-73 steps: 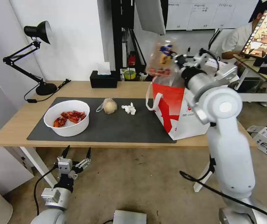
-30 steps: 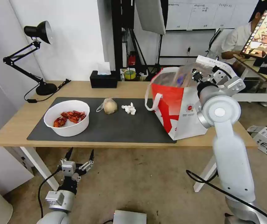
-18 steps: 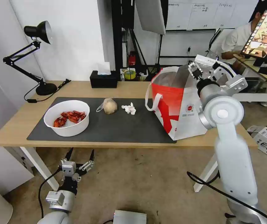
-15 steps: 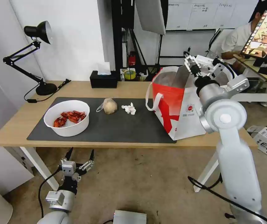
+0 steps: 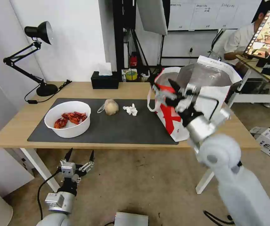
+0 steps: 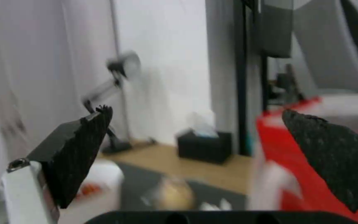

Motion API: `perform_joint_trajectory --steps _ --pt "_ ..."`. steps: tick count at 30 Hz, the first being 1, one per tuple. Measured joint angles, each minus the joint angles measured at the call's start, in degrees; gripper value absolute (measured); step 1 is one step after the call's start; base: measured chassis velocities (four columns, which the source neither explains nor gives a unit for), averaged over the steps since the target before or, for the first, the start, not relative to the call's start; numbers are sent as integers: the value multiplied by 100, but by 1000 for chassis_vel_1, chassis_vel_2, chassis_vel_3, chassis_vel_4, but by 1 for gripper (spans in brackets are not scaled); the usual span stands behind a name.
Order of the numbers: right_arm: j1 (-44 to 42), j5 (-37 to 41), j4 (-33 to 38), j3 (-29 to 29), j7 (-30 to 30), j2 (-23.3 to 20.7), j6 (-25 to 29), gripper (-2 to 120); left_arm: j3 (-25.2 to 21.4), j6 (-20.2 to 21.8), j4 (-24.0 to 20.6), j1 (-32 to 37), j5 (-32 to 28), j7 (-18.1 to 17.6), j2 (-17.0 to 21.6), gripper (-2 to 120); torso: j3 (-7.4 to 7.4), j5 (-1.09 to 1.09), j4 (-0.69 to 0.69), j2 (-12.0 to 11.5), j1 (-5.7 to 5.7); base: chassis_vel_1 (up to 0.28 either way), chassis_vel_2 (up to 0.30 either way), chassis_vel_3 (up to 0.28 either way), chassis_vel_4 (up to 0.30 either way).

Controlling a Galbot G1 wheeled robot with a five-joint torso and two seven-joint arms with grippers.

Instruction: Pick up the trash from the table and place it into the takeout bag.

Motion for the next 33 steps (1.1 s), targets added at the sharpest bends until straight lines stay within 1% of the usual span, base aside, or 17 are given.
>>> perform_joint_trajectory --steps 1,3,4,7,8,11,12,14,15,17,18,20,21,23,24,26,33 --pt "0 0 0 0 0 0 0 100 0 0 0 0 0 0 0 100 0 0 0 0 0 0 0 0 0" --pt "-372 -604 103 47 162 -127 94 100 -15 -66 17 3 35 -4 -52 100 0 1 0 0 0 0 0 0 0" --pt "-372 -604 103 47 162 -127 94 100 -15 -66 17 3 35 -4 -52 100 0 1 0 0 0 0 0 0 0" --pt "-870 -1223 175 85 602 -282 263 100 -21 -144 41 20 58 -4 -126 100 0 0 0 -1 0 0 0 0 0" --pt "-870 -1223 175 85 602 -282 263 100 -21 -144 41 20 58 -4 -126 100 0 0 0 -1 0 0 0 0 0" --pt "-1385 -1673 138 170 998 -309 492 100 -67 -209 65 38 83 -6 -151 100 0 0 1 -1 0 0 0 0 0" --pt "-1385 -1673 138 170 998 -309 492 100 -67 -209 65 38 83 -6 -151 100 0 0 1 -1 0 0 0 0 0" --pt "-1740 -2010 14 185 1209 -246 823 100 -88 -271 97 48 109 -8 -157 100 0 -1 1 0 0 0 0 0 0" --pt "-1740 -2010 14 185 1209 -246 823 100 -88 -271 97 48 109 -8 -157 100 0 -1 1 0 0 0 0 0 0" --pt "-2062 -2275 -136 187 1306 -125 1243 100 -97 -292 113 52 115 -10 -163 100 0 -1 1 0 0 0 0 0 0" --pt "-2062 -2275 -136 187 1306 -125 1243 100 -97 -292 113 52 115 -10 -163 100 0 -1 1 0 0 0 0 0 0" --pt "-2515 -2462 -272 195 1321 60 1753 100 -115 -311 137 53 116 -10 -179 100 0 0 1 0 -1 0 0 0 0" --pt "-2515 -2462 -272 195 1321 60 1753 100 -115 -311 137 53 116 -10 -179 100 0 0 1 0 -1 0 0 0 0" --pt "-2850 -2628 -415 173 1321 159 2098 100 -127 -339 163 51 118 -10 -193 100 0 -1 0 0 -1 0 0 0 0" --pt "-2850 -2628 -415 173 1321 159 2098 100 -127 -339 163 51 118 -10 -193 100 0 -1 0 0 -1 0 0 0 0" --pt "-3184 -2718 -587 123 1366 240 2418 100 -135 -374 190 52 121 -11 -214 100 0 -1 0 0 0 0 0 0 0" --pt "-3536 -2880 -722 81 1582 309 2547 100 -135 -403 238 42 129 -11 -261 100 0 -1 1 0 -1 0 0 0 0"
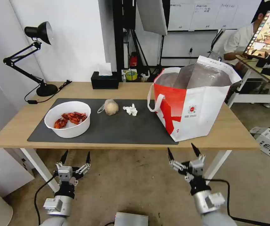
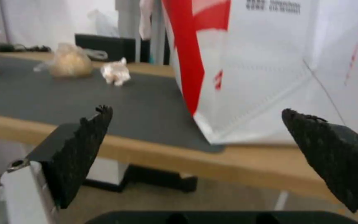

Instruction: Pick up the trash from the table and place it into the takeout bag.

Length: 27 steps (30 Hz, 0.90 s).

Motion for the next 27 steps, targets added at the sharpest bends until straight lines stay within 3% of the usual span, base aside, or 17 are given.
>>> perform_joint_trajectory --steps 27 --pt "4 -10 -300 -191 208 188 -10 100 -49 -114 92 -15 30 -1 -75 100 0 0 0 0 1 0 0 0 0"
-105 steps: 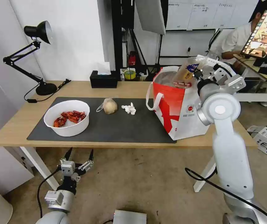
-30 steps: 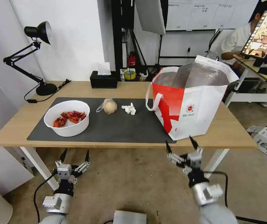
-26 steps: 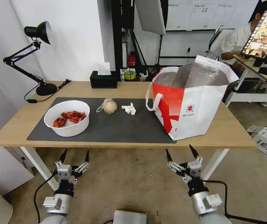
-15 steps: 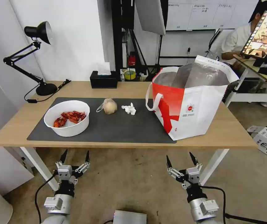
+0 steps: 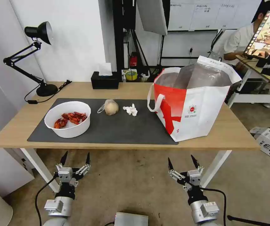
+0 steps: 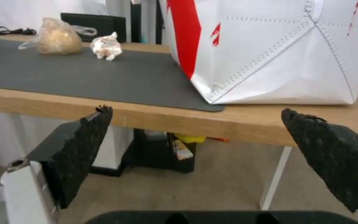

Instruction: Pick up the trash from the table and place it into the takeout bag.

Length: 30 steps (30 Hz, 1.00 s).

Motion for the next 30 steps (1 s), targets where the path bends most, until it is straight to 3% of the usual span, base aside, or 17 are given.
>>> perform_joint_trajectory --steps 8,17,20,23,30 --pt "234 183 176 -201 -21 -43 -109 100 -17 -20 0 10 3 -1 4 100 0 0 0 0 0 0 0 0 0" --pt "1334 1334 561 -703 -32 -263 -1089 100 74 -27 41 -65 11 -2 63 100 0 0 4 0 0 0 0 0 0" --pt "1509 1693 606 -699 70 -247 -1420 100 256 36 117 -216 12 -2 177 100 0 0 -2 0 0 0 0 0 0" --pt "2248 2491 366 -978 336 -255 -2021 100 333 81 156 -244 14 -2 217 100 0 1 0 0 0 0 0 0 0" --pt "3640 3261 -289 -1645 619 -268 -2287 100 250 97 134 -236 14 -5 206 100 1 1 1 0 1 0 0 0 0"
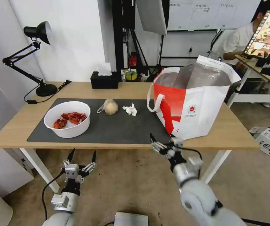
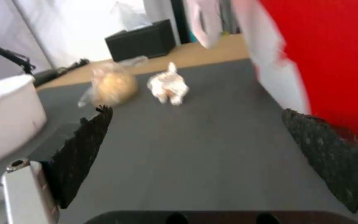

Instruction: Pick up the trash from the table and place it into the takeout bag.

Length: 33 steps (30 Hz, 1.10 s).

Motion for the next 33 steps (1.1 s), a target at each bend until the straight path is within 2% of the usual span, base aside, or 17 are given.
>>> perform_joint_trajectory --steps 6,12,16,21,33 --pt "890 236 -538 -525 155 96 -35 100 -83 3 -9 10 -1 -3 0 100 0 -2 0 0 0 0 0 0 0" --pt "2018 211 -1571 -1192 552 431 -49 100 -169 -10 -33 55 -13 -4 9 100 0 -2 0 0 0 0 0 0 0" --pt "2251 173 -1828 -1297 608 526 -49 100 -190 -16 -38 62 -18 -4 9 100 0 -2 0 0 0 0 0 0 0" --pt "2901 101 -2715 -1696 752 909 -48 100 -216 -24 -51 59 -34 -4 -12 100 0 -2 0 0 0 0 0 0 0" --pt "3616 233 -4122 -2183 838 1500 0 100 -275 -105 -38 23 -70 -5 -44 100 -1 -1 -1 0 0 0 0 0 0"
